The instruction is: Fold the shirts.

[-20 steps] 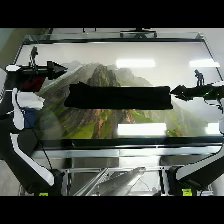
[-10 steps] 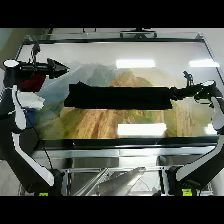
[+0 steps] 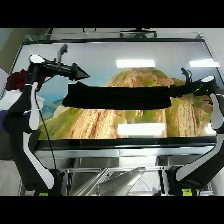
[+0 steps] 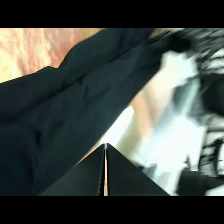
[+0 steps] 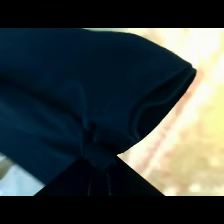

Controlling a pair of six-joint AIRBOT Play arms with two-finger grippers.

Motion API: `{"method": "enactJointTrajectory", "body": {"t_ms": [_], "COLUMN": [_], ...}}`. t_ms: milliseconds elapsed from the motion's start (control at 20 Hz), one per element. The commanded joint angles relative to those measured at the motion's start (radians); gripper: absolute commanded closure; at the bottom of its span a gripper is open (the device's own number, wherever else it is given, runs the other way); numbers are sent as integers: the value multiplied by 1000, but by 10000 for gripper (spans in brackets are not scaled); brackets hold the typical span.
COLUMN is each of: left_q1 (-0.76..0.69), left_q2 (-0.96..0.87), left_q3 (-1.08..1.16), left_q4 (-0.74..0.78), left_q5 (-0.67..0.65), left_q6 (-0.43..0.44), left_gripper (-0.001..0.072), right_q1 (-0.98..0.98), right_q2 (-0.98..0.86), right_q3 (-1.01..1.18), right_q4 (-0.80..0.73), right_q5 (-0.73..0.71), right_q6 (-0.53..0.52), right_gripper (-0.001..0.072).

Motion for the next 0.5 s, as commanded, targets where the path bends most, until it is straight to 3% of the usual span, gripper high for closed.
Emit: {"method": "enactJointTrajectory", "body": {"t_ms": [0, 200, 450], "left_q1": [-195, -377, -492], "left_q2": [-31, -99, -167], "left_q3": [0, 0, 1], "left_q4": [188, 333, 319], "left_q5": [163, 320, 526], "left_q6": [-95, -232, -324], "left_gripper": [707, 689, 689], "right_q1": [2, 2, 8], "right_q2": [40, 133, 189], "right_q3": [95, 179, 214], "right_q4": [53, 86, 143], "right_q5": [130, 180, 251], "right_q6": [76, 137, 177], "right_gripper": [693, 693, 693]}}
